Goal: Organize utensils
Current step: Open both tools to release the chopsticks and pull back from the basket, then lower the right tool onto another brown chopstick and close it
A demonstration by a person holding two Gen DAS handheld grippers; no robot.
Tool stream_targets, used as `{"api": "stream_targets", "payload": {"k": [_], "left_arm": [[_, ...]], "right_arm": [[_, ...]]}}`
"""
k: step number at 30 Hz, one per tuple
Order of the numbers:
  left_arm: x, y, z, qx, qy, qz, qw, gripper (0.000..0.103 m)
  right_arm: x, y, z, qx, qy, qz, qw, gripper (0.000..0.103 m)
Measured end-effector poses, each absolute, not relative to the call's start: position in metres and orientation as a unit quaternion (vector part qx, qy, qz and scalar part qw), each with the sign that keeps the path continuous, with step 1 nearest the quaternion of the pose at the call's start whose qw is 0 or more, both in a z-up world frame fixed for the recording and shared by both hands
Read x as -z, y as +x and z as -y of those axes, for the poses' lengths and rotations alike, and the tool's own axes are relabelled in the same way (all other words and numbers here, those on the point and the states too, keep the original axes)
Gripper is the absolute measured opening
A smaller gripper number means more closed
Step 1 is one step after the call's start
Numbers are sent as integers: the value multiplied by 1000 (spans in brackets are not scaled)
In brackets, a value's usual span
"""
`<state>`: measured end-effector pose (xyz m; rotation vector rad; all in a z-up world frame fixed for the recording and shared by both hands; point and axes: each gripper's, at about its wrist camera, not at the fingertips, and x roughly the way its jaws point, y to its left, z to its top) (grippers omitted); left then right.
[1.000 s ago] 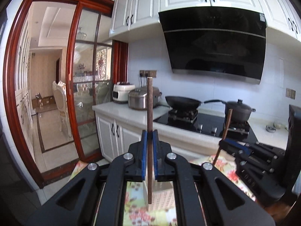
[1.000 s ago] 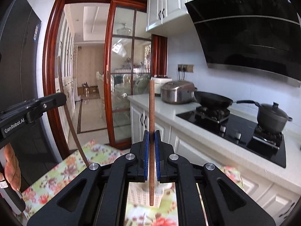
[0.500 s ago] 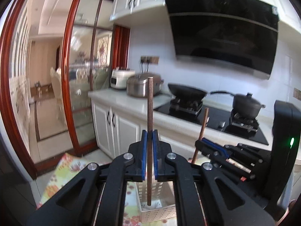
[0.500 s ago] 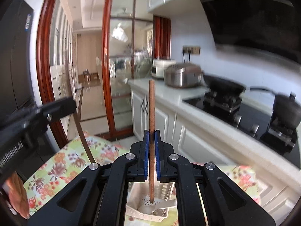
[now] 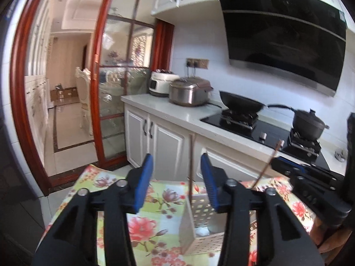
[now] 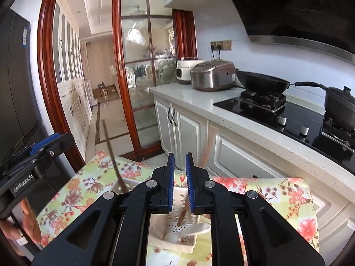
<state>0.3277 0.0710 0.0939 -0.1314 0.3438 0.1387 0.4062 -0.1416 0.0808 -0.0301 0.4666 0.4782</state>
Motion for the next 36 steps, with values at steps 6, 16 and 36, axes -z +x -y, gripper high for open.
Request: {"api": "stream_targets", "payload": {"k": [6,16,36], "left_arm": [[-103,264,-70,-107,-63,-144,982,80],[-45,173,-57,-104,-67,-186,975,89],[60,157,-38,-90,-54,-286,952,94]], "right_arm": [[-91,352,165,-237,-10,-210,948,13],[-42,261,199,-222,2,-236,946,13],[101,257,212,-157,10,-406,900,25]]}}
